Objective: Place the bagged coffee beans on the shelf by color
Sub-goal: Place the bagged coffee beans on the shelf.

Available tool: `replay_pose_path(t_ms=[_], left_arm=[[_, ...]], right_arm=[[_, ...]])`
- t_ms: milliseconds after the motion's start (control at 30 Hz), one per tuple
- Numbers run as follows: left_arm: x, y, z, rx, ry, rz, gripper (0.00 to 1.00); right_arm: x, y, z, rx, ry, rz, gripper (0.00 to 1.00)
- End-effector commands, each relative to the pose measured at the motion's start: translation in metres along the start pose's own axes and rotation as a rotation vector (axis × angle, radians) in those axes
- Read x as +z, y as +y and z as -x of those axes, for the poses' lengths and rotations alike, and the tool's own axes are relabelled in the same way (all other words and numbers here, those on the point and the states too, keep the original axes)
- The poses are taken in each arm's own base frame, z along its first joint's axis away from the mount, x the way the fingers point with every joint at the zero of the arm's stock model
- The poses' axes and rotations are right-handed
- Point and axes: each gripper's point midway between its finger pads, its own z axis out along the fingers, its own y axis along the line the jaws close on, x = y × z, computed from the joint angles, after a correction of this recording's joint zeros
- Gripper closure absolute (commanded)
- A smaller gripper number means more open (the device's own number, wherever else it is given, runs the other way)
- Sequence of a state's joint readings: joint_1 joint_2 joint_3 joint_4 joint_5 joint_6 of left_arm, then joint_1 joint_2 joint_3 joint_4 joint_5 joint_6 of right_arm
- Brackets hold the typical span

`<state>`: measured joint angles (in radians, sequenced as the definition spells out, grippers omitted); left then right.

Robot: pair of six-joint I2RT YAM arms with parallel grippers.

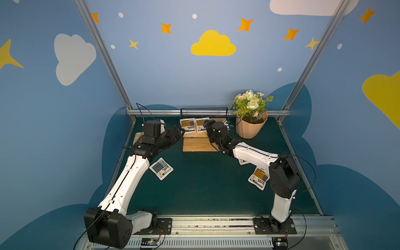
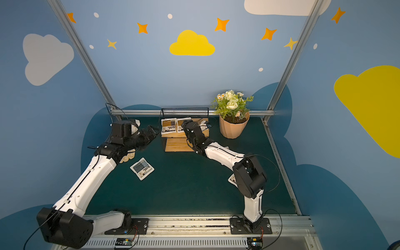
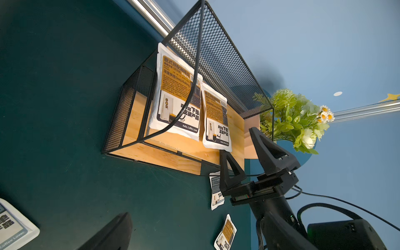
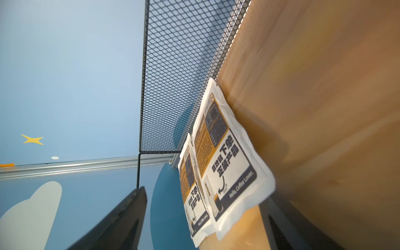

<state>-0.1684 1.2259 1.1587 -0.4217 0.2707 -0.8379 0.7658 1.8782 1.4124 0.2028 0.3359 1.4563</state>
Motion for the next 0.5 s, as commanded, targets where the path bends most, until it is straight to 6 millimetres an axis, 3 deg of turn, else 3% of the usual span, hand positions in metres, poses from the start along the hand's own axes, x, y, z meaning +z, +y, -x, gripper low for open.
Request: replay_pose_path(t_ms=[0, 267, 467], left_arm=[[-0.006, -0.002, -0.001, 0.005, -0.006, -0.018, 0.00], [-0.013, 0.004, -0.009, 0.008, -0.001, -0.013, 0.00], [-0.019, 0.007, -0.021, 0.027, 0.021, -0.022, 0.00]], right_arm=[[-0.015, -0.015, -0.010, -0.059, 0.049, -0.071, 0.11], [-0.041, -0.008, -0.032, -0.147, 0.155, -0.057, 0.10], [-0.087, -0.001, -0.048, -0.281, 0.235, -0.046, 0.09]])
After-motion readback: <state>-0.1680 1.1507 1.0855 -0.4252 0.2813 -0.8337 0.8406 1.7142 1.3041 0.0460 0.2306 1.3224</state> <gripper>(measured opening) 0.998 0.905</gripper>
